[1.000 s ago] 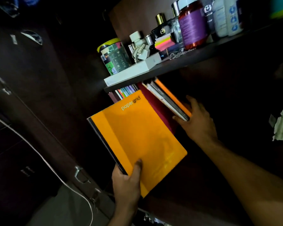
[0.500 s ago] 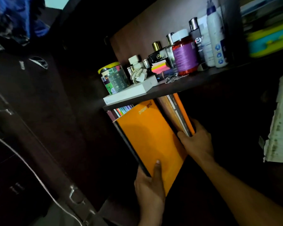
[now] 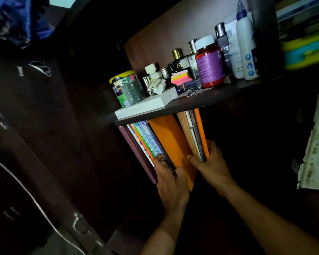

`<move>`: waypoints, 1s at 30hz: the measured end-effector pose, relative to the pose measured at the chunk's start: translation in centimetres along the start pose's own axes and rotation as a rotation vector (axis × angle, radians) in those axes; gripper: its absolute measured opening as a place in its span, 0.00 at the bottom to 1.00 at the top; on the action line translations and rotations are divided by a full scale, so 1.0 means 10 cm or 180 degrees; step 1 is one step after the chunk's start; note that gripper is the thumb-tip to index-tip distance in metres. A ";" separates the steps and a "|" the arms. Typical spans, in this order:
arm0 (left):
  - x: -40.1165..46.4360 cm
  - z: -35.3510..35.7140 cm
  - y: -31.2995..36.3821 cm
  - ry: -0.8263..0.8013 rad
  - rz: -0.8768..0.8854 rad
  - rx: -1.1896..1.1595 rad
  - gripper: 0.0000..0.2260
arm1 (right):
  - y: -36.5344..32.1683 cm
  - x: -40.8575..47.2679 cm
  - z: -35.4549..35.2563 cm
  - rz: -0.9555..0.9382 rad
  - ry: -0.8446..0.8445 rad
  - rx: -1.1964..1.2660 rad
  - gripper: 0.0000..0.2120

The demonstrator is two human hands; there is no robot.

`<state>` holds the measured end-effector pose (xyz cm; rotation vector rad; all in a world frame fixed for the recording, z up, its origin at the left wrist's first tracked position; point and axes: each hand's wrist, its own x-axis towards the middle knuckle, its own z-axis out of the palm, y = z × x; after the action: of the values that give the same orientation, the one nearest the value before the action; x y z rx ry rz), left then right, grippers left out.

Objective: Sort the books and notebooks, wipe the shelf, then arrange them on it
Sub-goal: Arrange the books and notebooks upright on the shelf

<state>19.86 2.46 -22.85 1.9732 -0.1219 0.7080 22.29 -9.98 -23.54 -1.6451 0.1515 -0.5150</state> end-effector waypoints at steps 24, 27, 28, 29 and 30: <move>0.22 0.12 -0.25 -0.0050 0.0633 0.0061 0.23 | 0.17 -0.05 -0.04 -0.1069 -0.0787 -0.1546 0.40; 0.13 0.05 -0.17 -0.0255 0.0791 0.0288 0.26 | 0.09 -0.22 -0.14 -0.0846 -0.0708 -0.1303 0.39; 0.10 0.01 -0.20 -0.0304 0.0884 0.0250 0.27 | 0.05 -0.31 -0.15 -0.0737 -0.0635 -0.1252 0.37; 0.02 -0.06 -0.13 -0.0329 0.0866 0.0106 0.28 | -0.01 -0.46 -0.24 -0.0625 -0.0546 -0.1227 0.36; -0.03 -0.10 -0.07 -0.0355 0.0788 -0.0024 0.28 | -0.03 -0.61 -0.31 -0.0554 -0.0482 -0.1157 0.35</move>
<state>19.40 3.62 -23.26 2.0104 -0.4416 0.7533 15.48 -10.39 -24.52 -2.0582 -0.0129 -0.5126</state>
